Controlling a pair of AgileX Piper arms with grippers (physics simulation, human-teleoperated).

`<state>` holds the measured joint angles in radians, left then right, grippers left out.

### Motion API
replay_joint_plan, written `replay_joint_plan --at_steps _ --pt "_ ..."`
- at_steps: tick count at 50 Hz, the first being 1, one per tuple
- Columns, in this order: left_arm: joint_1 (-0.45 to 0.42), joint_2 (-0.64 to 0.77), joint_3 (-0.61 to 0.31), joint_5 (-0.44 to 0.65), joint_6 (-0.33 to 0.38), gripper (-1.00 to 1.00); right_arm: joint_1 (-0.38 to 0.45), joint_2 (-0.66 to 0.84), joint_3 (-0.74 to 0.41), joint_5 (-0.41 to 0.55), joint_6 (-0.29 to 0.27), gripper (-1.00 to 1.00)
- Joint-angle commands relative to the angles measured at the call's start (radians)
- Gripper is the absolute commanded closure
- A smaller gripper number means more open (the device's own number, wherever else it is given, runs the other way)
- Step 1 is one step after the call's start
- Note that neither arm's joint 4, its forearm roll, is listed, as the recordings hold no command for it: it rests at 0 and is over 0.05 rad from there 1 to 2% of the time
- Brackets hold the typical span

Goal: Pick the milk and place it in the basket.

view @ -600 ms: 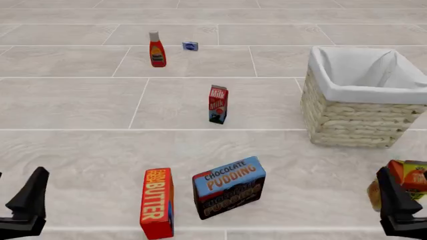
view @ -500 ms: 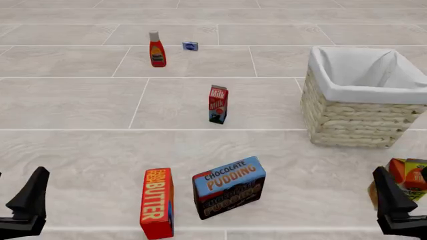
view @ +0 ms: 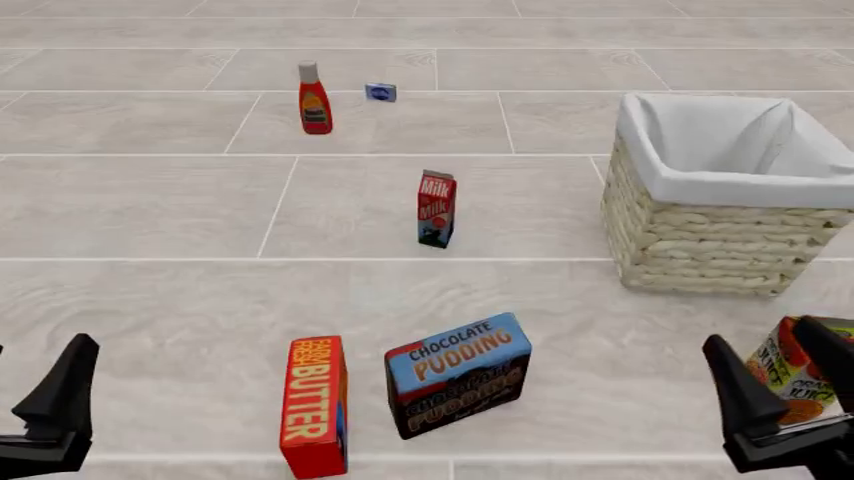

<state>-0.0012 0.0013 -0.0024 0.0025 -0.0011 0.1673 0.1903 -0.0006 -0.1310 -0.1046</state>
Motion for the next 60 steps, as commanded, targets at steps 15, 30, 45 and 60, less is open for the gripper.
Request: replay_joint_plan --at_steps 15,30,45,60 --pt "0.0 0.0 0.001 0.0 0.0 -1.0 0.054 1.08 -0.731 -0.319 -0.128 -1.0" --pt "0.0 -0.001 0.001 0.0 0.0 -1.0 0.088 1.184 -0.969 -0.125 -0.167 -1.0" --pt "0.0 0.0 0.0 0.001 0.0 -1.0 0.133 1.379 -1.338 0.184 -0.212 -1.0" --pt "0.0 0.0 -0.009 0.009 -0.001 -1.0 0.194 1.539 -1.65 0.466 -0.268 -1.0"
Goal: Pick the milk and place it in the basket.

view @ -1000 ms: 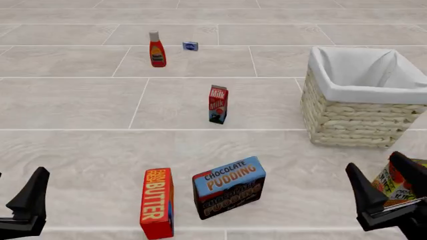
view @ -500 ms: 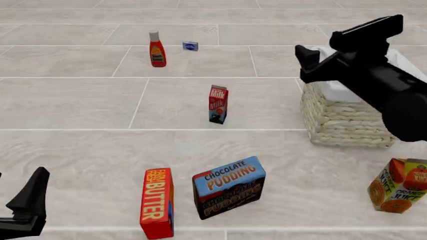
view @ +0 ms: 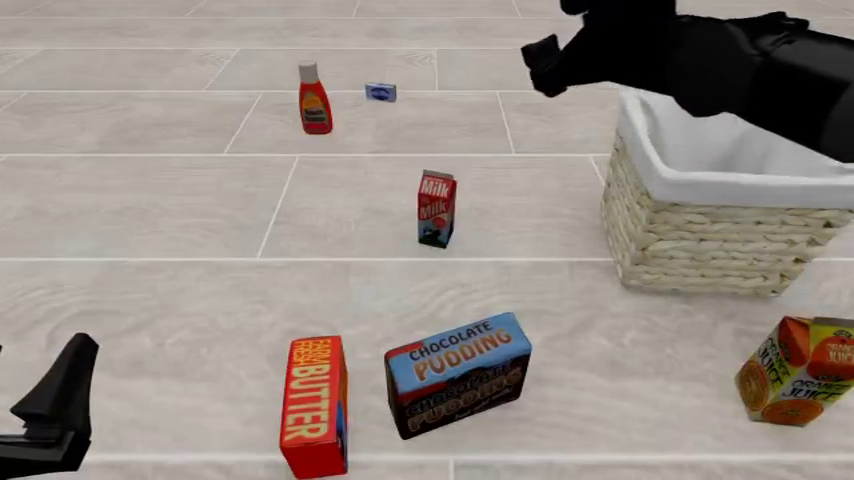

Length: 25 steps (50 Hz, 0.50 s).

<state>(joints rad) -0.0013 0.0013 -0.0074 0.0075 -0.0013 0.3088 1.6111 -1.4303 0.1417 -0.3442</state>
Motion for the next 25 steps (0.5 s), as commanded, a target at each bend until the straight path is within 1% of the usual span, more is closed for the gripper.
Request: replay_joint_plan --at_steps 1,2,5,6,8,10,11,13,14,15,16,17,19,20,21,25 --pt "0.0 0.0 -0.004 0.004 0.0 -1.0 0.052 0.118 -0.222 0.195 -0.029 -1.0" --pt "0.0 0.0 -0.004 0.004 0.0 -1.0 0.065 0.121 -0.232 0.21 -0.026 -1.0" --pt "0.0 0.0 -0.004 0.004 0.0 -1.0 0.078 0.144 -0.28 0.26 -0.04 -1.0" --pt "0.0 0.0 -0.004 0.004 0.0 -1.0 0.097 0.14 -0.297 0.278 -0.015 -1.0" --pt "0.0 0.0 -0.004 0.004 0.0 -1.0 0.114 0.141 -0.314 0.3 -0.017 -1.0" --pt "0.0 0.0 -0.004 0.004 0.0 -1.0 0.125 0.167 -0.355 0.347 -0.018 -1.0" --pt "0.0 0.0 -0.004 0.004 0.0 -1.0 0.138 0.174 -0.359 0.364 -0.035 -1.0" --pt "0.0 0.0 -0.004 0.004 0.0 -1.0 0.163 0.173 -0.368 0.387 -0.019 -1.0" --pt "0.0 0.0 -0.004 0.004 0.0 -1.0 0.17 0.188 -0.384 0.412 -0.024 -1.0" --pt "0.0 0.0 -0.004 0.004 0.0 -1.0 0.17 0.188 -0.385 0.413 -0.024 -1.0" --pt "0.0 0.0 -0.004 0.004 0.0 -1.0 0.187 0.2 -0.4 0.442 -0.02 -1.0" --pt "0.0 0.0 -0.004 0.004 0.0 -1.0 0.187 0.2 -0.401 0.443 -0.02 -1.0" --pt "0.0 0.0 -0.004 0.004 0.0 -1.0 0.185 0.21 -0.416 0.451 -0.027 -1.0" --pt "0.0 0.0 -0.004 0.004 0.0 -1.0 0.199 0.214 -0.419 0.465 -0.029 -1.0" --pt "0.0 0.0 -0.004 0.004 0.0 -1.0 0.193 0.227 -0.429 0.475 -0.043 -1.0" --pt "0.0 0.0 -0.004 0.004 0.0 -1.0 0.211 0.263 -0.451 0.527 -0.067 -1.0"
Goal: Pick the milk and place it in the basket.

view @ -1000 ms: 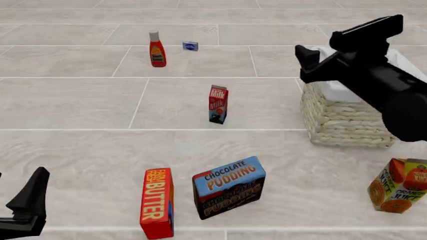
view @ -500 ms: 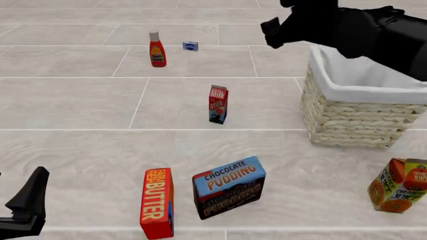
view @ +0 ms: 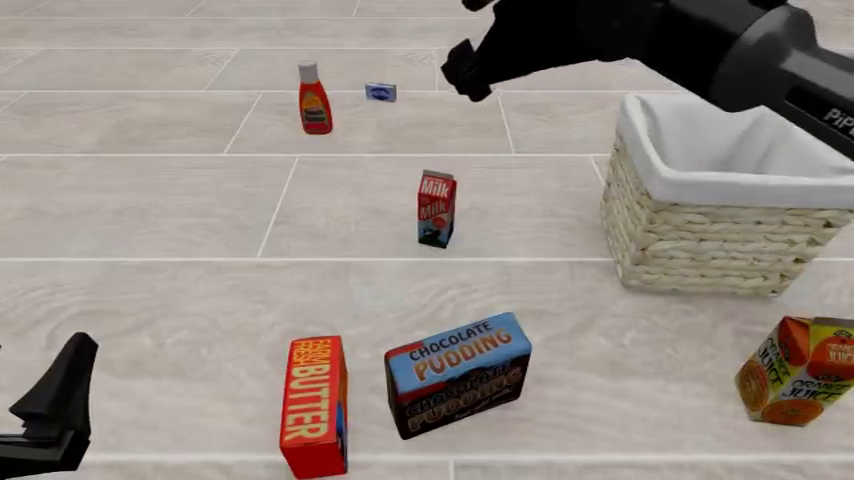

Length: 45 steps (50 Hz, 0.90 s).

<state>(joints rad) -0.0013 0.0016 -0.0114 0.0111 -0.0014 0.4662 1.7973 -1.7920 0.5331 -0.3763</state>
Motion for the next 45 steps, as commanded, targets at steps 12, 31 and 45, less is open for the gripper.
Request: replay_joint_plan --at_steps 12,31,45 --pt "0.0 0.0 0.0 0.0 0.0 -1.0 0.033 0.182 -0.18 0.179 -0.067 -1.0" --pt "0.0 0.0 0.0 0.0 0.0 -1.0 0.036 0.329 -0.312 0.203 -0.077 -1.0" --pt "0.0 0.0 0.0 0.0 0.0 -1.0 0.044 0.409 -0.364 0.209 -0.074 -1.0"
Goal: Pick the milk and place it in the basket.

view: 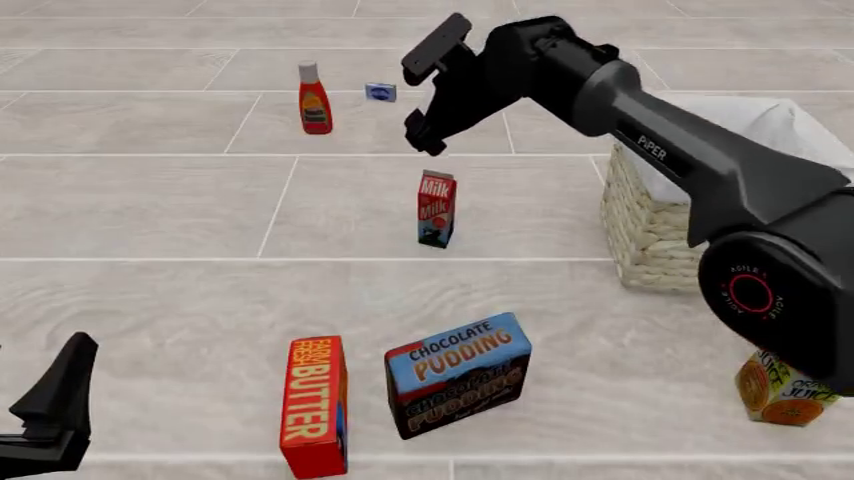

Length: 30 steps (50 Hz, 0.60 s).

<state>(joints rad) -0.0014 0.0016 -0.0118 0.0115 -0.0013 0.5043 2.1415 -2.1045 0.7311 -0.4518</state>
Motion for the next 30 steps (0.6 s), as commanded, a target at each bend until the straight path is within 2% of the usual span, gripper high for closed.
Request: replay_joint_plan --at_steps 1,7,30 --pt "0.0 0.0 0.0 0.0 0.0 -1.0 0.007 0.067 -0.054 0.011 0.003 -1.0" --pt "0.0 0.0 0.0 0.0 0.0 -1.0 0.003 0.096 -0.084 0.019 0.0 -1.0" --pt "0.0 0.0 0.0 0.0 0.0 -1.0 0.007 0.133 -0.045 -0.025 0.03 -1.0"
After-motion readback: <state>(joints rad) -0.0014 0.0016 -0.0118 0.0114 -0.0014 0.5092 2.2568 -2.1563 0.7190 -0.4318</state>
